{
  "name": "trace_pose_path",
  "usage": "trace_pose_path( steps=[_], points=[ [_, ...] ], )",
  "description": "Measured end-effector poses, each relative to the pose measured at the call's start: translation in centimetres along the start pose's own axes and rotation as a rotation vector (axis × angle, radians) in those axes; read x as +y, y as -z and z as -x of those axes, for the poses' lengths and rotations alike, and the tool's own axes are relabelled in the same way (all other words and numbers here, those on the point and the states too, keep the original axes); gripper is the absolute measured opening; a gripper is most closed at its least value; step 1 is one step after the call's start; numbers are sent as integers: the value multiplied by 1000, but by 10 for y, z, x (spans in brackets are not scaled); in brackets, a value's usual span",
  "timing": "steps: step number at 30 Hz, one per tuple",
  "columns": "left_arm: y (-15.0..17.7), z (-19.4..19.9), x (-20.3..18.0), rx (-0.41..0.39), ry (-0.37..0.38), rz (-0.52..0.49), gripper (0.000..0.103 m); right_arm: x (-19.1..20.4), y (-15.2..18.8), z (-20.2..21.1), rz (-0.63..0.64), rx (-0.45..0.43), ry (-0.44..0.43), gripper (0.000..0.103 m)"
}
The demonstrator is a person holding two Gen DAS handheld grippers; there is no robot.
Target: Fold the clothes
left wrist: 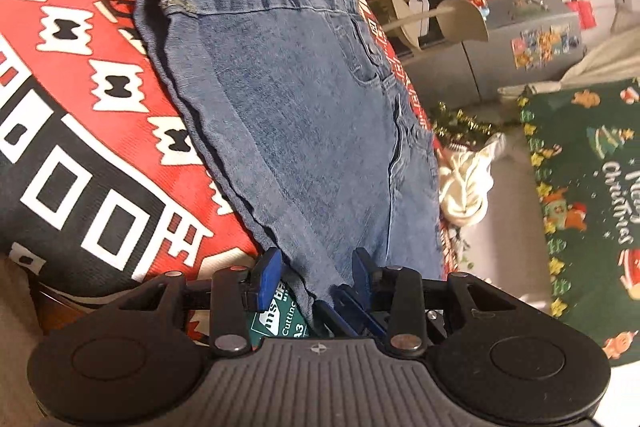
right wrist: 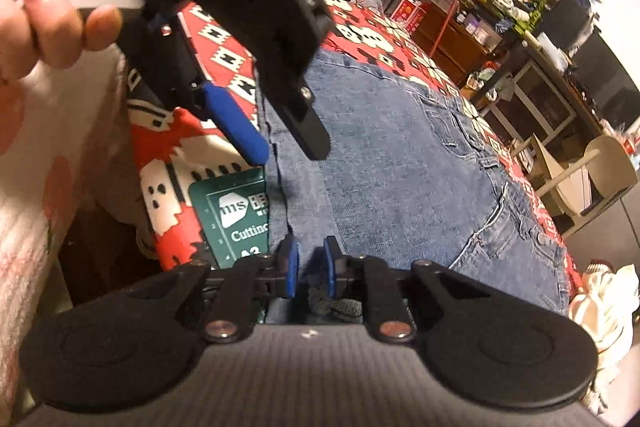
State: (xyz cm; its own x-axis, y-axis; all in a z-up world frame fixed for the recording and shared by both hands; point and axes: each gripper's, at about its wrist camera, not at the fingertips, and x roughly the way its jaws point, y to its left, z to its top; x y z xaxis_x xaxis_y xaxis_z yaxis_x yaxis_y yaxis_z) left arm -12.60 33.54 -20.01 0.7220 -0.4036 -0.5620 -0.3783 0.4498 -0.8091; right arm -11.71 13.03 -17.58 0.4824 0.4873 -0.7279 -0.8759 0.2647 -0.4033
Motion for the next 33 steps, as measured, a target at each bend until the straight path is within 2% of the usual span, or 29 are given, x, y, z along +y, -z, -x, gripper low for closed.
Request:
trace_pose_path(
  steps=[4, 7, 12, 16, 18, 20, 21, 25, 29, 31, 33],
  points=[
    [1, 2, 7, -7, 30, 40, 38, -7, -2, 1, -49, -10, -11, 2],
    [2, 5, 11, -23, 56, 67, 41, -17, -4, 9, -130, -38, -11, 1],
    [2, 2, 13, -23, 101, 95, 42, -46, 0, 25, -377, -86, -82, 1],
    [5, -7, 10, -11, 134, 107, 42, -57, 5, 30, -472, -96, -110, 1],
    [5, -14, 7, -9, 131, 106, 37, -57, 6, 30, -482, -94, -114, 1],
    [7, -17, 6, -24, 108, 93, 9, -56, 6, 31, -490, -94, -117, 1],
    [7, -18, 5, -31, 97, 87, 4, -55, 6, 32, -491, -93, -117, 1],
    [11, -17, 1, -64, 26, 46, 2, -54, 10, 29, -522, -82, -135, 2],
    [12, -6, 0, -70, 19, 33, 2, -67, 22, 36, -600, -92, -151, 3],
    [12, 2, -7, -82, 18, -7, 2, -80, 32, 44, -660, -103, -142, 4],
    [13, -2, -11, -78, -25, -58, 2, -91, 42, 49, -707, -105, -118, 7]
  ],
)
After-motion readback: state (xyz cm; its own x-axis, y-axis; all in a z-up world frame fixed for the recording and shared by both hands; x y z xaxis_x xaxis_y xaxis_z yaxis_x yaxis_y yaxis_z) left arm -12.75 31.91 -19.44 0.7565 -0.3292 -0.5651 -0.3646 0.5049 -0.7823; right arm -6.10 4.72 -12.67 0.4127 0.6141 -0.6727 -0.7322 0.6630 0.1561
